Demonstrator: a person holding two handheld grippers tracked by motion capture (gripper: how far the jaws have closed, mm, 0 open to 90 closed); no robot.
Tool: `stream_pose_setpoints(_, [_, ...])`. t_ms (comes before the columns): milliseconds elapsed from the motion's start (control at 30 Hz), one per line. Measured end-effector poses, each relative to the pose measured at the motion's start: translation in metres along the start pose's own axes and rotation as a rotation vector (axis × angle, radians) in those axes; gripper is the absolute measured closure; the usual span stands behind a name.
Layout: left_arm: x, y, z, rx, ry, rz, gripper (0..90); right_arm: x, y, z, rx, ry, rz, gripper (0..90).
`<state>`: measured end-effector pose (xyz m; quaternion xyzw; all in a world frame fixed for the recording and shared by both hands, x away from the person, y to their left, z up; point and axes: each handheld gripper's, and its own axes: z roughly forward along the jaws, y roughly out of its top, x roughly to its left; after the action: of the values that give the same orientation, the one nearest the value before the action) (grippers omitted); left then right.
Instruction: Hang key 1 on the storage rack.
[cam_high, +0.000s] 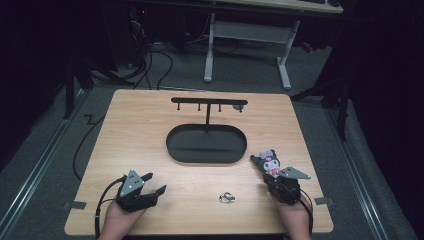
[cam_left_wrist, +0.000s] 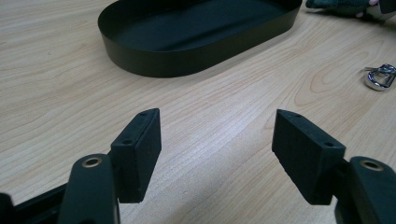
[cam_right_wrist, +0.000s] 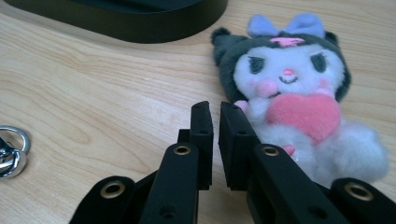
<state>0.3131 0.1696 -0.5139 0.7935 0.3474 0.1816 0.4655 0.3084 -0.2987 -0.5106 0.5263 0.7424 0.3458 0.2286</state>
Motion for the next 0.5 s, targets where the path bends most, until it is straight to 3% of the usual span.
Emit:
stream_pose_setpoints(233, [0.000, 0.003, -0.001, -0.012, 0.007, 0.002, 34.5, -0.002, -0.001, -0.002, -0.009, 0.011, -0.001, 82.1])
stream_pose_setpoints(500, [-0.004, 0.011, 0.004, 0.008, -0.021, 0.014, 31.1, -0.002, -0.010, -0.012, -0.013, 0.059, -0.015, 69.1])
